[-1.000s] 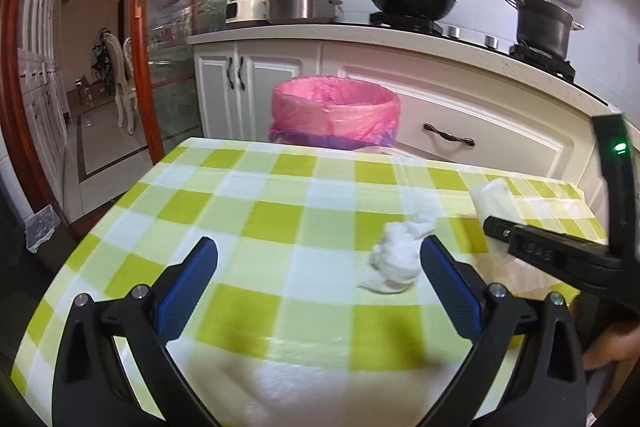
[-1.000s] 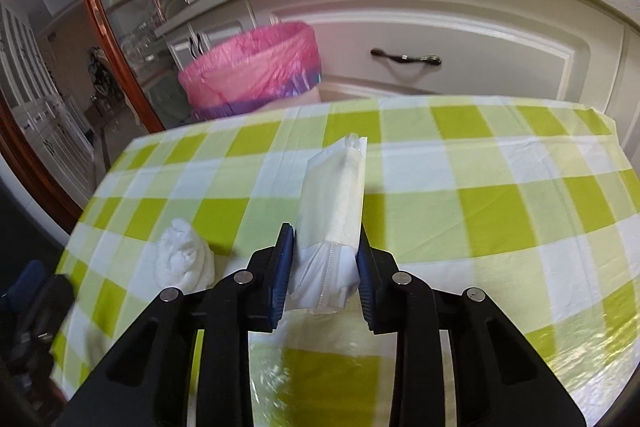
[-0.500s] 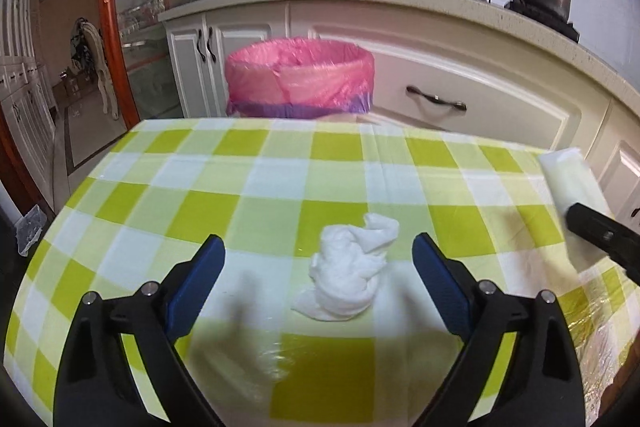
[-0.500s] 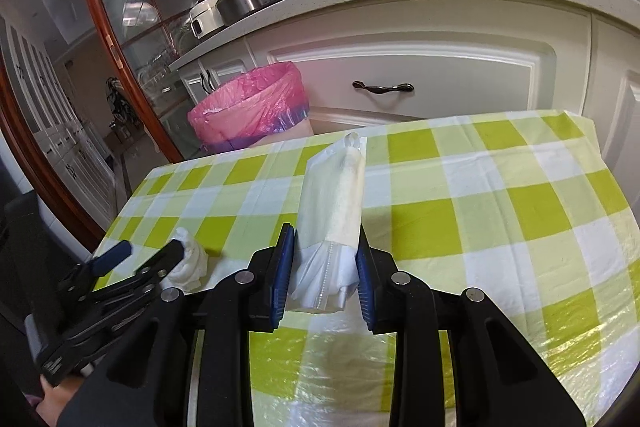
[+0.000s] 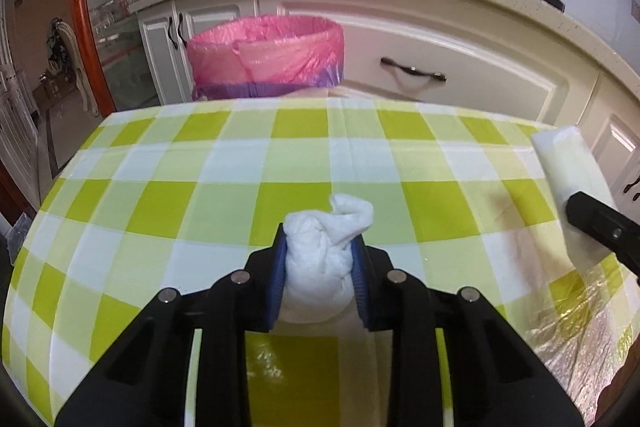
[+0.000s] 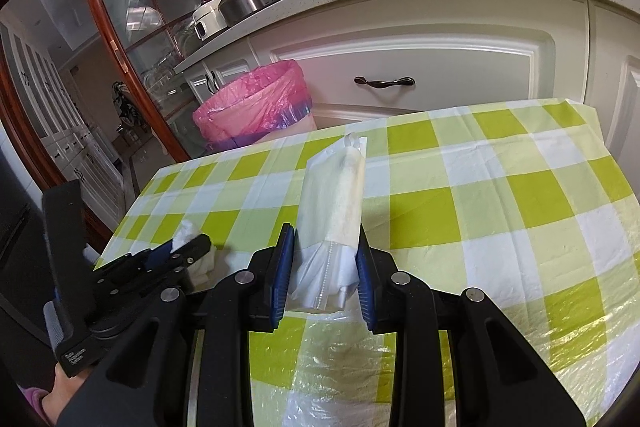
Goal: Collect trash
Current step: 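Grasp the folded white paper towel with the right tool while the left tool grasps the crumpled tissue, then carry the paper towel and tissue with both tools over the pink bin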
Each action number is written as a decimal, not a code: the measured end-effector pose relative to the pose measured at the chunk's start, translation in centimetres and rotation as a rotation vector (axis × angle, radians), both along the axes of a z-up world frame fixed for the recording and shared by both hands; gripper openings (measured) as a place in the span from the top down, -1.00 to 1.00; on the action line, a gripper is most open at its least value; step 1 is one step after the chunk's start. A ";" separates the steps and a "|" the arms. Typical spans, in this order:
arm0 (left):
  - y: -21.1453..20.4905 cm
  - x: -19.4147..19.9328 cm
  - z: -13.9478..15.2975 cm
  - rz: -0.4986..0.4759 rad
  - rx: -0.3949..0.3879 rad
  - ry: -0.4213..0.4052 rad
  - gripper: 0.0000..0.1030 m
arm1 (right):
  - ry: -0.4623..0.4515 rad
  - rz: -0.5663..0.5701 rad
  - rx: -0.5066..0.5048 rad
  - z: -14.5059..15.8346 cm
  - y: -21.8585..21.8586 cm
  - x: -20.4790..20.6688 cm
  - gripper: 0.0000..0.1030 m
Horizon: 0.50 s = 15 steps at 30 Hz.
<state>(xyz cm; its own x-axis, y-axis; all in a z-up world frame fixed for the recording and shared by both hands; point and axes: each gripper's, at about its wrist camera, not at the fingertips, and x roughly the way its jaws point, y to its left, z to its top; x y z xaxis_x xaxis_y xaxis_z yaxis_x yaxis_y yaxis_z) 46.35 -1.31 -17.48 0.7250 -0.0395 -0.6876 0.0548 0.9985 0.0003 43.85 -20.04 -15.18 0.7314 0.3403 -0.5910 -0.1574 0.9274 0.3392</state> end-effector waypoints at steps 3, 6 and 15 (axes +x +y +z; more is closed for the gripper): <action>0.1 -1.6 1.1 0.007 -0.006 -0.050 0.46 | -0.017 0.012 -0.003 0.4 0.4 -0.8 0.44; 0.5 -3.9 2.6 0.015 -0.027 -0.112 0.46 | -0.046 0.025 -0.015 1.1 1.0 -1.9 0.44; 1.8 -10.3 6.7 0.014 -0.069 -0.252 0.46 | -0.163 0.082 -0.036 4.1 3.3 -6.2 0.44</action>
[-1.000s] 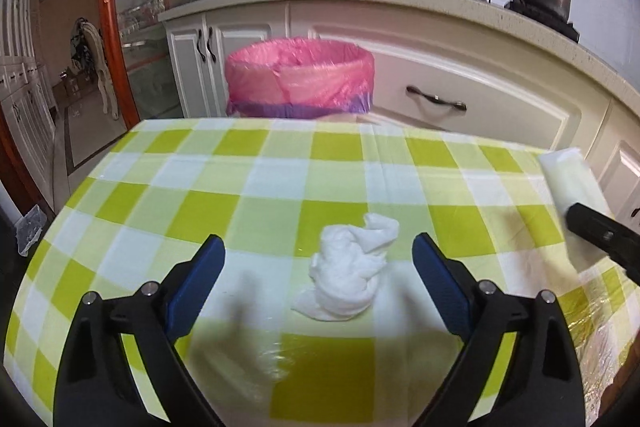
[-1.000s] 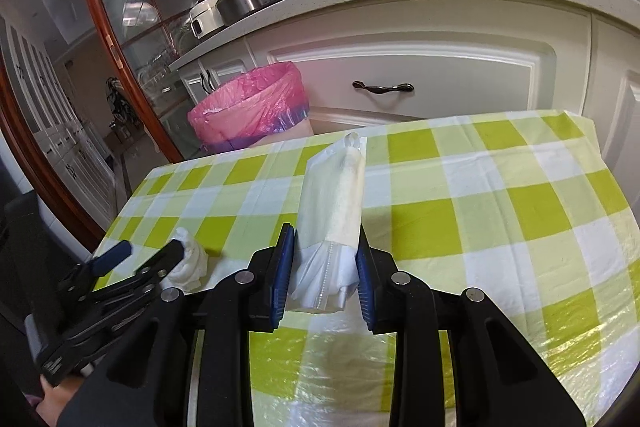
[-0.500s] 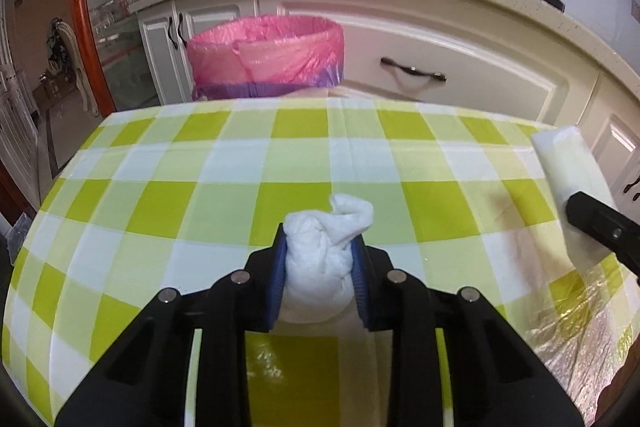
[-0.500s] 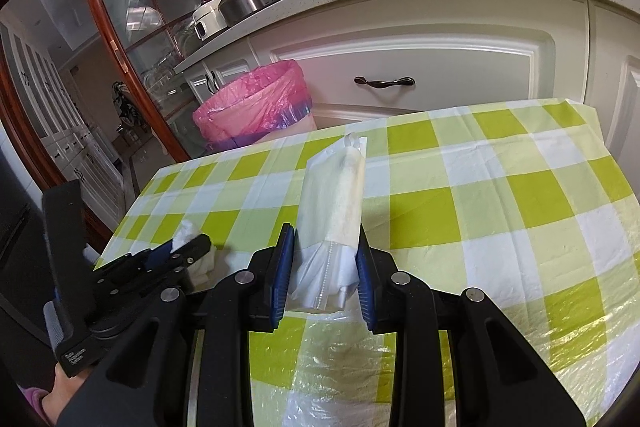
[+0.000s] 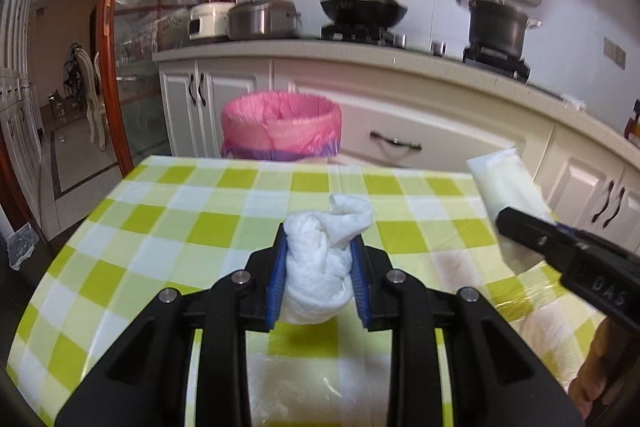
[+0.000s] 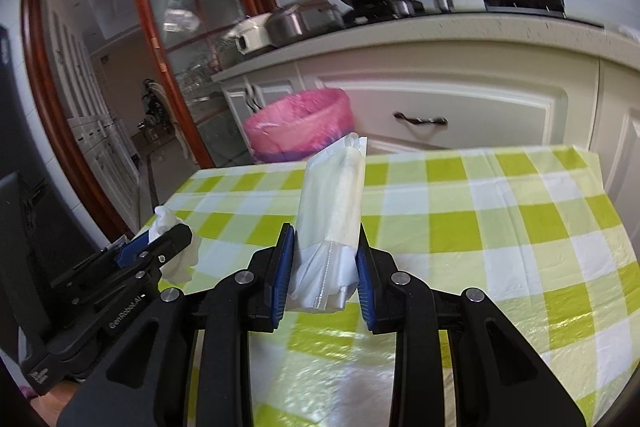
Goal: Collect trash
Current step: 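Carry the paper towel and tissue with both tools over the pink bin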
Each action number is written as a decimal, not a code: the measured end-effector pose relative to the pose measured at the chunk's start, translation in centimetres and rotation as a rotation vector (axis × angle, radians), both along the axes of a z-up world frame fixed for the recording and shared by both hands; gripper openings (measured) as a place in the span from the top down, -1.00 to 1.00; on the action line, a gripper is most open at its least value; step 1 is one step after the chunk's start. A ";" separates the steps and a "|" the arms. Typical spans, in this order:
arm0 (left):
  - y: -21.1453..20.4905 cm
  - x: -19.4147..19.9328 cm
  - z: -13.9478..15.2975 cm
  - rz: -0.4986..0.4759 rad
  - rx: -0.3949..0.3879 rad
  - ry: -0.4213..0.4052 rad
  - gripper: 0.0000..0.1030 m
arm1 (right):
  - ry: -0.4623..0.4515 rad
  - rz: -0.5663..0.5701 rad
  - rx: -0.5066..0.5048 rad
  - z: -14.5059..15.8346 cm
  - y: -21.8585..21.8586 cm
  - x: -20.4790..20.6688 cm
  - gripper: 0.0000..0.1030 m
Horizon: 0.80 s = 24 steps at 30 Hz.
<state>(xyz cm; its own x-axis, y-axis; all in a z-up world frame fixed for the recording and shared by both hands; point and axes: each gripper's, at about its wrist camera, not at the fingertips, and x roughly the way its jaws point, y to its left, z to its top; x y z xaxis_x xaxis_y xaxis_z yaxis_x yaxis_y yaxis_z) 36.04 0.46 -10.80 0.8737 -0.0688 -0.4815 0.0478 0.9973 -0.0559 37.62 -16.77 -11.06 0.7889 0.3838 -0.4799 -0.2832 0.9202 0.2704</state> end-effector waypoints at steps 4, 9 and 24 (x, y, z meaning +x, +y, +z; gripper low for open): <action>1.0 -2.7 1.6 0.014 -0.032 -0.056 0.46 | -0.053 0.017 0.001 1.4 1.1 -2.2 0.44; 1.7 -5.6 3.1 0.026 -0.033 -0.108 0.46 | -0.086 0.030 -0.003 2.7 2.3 -4.2 0.44; 2.9 -7.8 7.2 0.036 -0.048 -0.221 0.46 | -0.152 0.045 -0.018 5.9 4.0 -4.2 0.44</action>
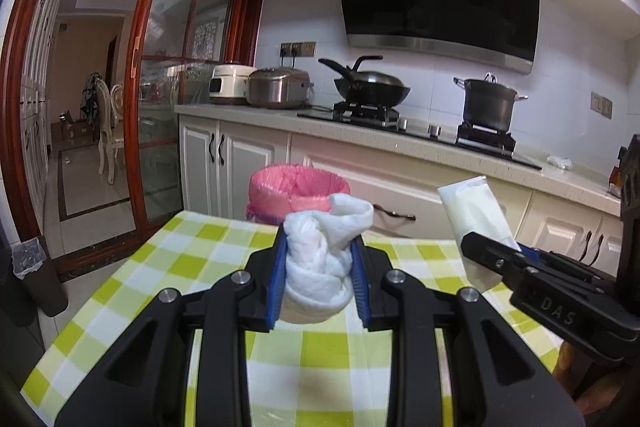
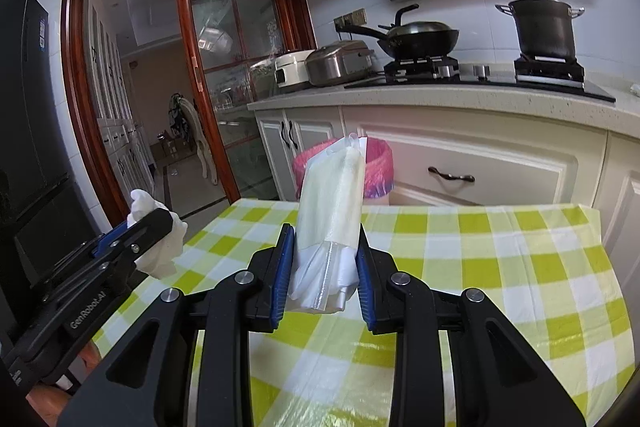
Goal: Collect trash
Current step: 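Carry the paper towel and tissue with both tools over the pink bin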
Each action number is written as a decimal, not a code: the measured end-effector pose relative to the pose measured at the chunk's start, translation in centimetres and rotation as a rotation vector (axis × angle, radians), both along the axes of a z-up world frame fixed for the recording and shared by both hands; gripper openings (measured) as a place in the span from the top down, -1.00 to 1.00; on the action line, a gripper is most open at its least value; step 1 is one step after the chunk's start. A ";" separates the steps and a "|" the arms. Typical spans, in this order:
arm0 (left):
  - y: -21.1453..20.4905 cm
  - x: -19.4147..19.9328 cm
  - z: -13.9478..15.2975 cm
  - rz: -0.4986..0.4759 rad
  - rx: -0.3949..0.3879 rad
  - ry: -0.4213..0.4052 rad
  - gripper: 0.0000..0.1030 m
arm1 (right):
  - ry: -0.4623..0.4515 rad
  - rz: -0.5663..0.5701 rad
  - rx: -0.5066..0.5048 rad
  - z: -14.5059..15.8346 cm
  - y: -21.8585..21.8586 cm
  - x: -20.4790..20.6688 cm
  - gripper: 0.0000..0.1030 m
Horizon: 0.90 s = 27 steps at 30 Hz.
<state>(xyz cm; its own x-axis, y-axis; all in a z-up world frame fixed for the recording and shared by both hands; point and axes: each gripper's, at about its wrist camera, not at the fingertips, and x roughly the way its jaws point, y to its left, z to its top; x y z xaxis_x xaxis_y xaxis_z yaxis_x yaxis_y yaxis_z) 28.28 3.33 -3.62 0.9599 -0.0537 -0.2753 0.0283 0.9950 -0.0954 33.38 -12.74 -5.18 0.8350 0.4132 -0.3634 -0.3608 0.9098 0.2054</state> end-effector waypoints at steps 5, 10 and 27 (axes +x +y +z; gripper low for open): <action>0.3 1.9 1.0 -0.005 0.004 -0.018 0.46 | -0.011 0.001 -0.001 0.7 0.4 2.3 0.44; 0.7 5.1 1.6 -0.006 0.017 -0.021 0.46 | -0.013 0.006 -0.004 1.3 0.9 5.4 0.44; 3.0 23.0 1.1 0.002 0.034 0.024 0.45 | 0.013 0.069 -0.030 0.6 3.9 23.3 0.44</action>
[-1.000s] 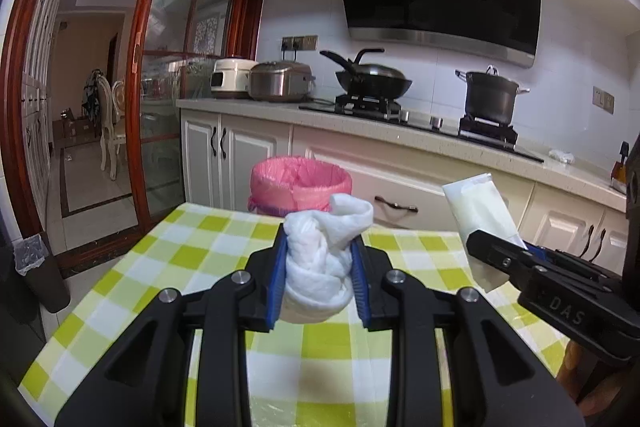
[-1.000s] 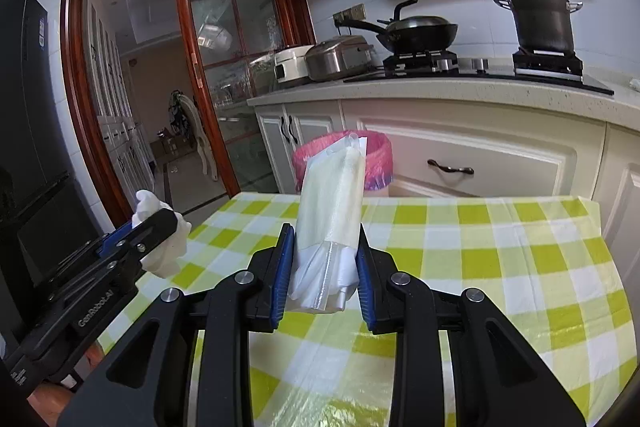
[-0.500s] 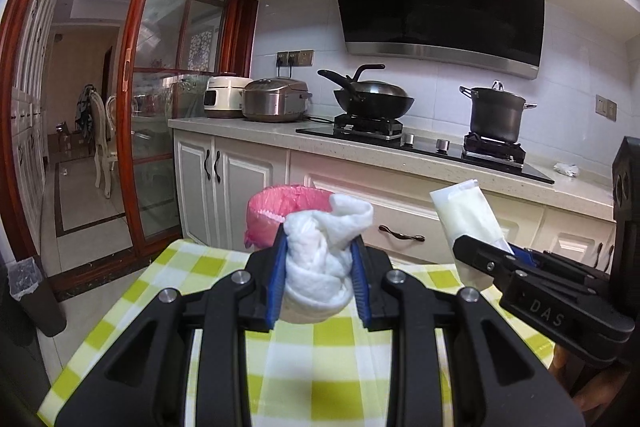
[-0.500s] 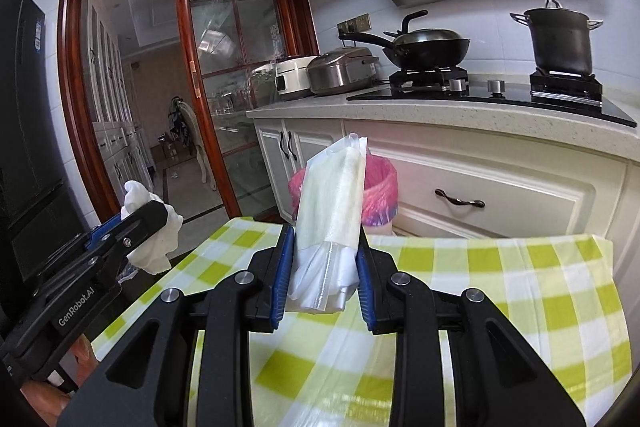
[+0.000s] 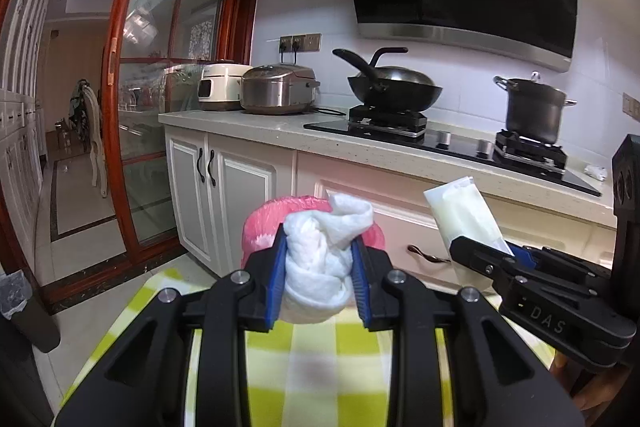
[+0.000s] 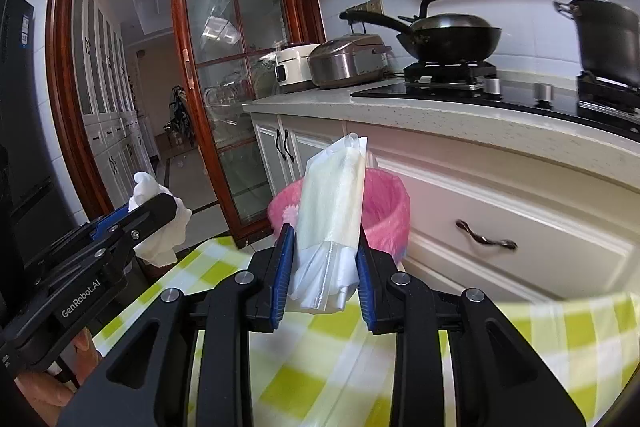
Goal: Collect trash
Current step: 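Carry the paper towel and tissue with both tools over the pink bin, then open both tools to drop the paper towel and tissue into the bin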
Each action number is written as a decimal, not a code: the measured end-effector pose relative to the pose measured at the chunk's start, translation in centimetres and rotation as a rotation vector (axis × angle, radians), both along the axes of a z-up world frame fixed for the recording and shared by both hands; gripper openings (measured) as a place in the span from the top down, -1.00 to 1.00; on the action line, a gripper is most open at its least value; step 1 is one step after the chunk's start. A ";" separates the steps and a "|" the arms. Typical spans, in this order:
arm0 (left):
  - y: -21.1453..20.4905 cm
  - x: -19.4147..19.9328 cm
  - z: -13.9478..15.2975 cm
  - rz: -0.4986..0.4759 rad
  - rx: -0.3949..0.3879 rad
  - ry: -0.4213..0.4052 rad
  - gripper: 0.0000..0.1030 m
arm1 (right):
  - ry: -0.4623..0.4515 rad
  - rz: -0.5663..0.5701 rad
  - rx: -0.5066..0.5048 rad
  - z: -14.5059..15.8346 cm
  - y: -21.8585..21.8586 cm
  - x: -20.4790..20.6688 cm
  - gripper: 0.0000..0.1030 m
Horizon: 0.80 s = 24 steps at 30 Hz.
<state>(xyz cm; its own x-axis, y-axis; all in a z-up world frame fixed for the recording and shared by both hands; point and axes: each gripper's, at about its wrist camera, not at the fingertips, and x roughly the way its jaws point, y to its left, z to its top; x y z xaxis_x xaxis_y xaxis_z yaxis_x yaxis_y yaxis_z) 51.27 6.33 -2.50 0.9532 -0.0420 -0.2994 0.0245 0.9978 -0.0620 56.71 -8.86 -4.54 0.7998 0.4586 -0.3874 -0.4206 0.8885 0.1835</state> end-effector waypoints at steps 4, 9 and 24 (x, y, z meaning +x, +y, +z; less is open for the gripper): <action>0.2 5.3 -0.5 -0.021 0.011 -0.001 0.44 | 0.009 0.025 -0.003 -0.3 0.6 5.5 0.44; 1.3 11.9 -1.0 -0.050 -0.021 0.013 0.44 | 0.031 0.074 -0.001 -1.4 1.3 11.7 0.44; 5.4 24.2 -6.2 0.007 -0.078 0.088 -0.23 | 0.075 0.124 -0.064 -6.0 4.6 23.3 0.17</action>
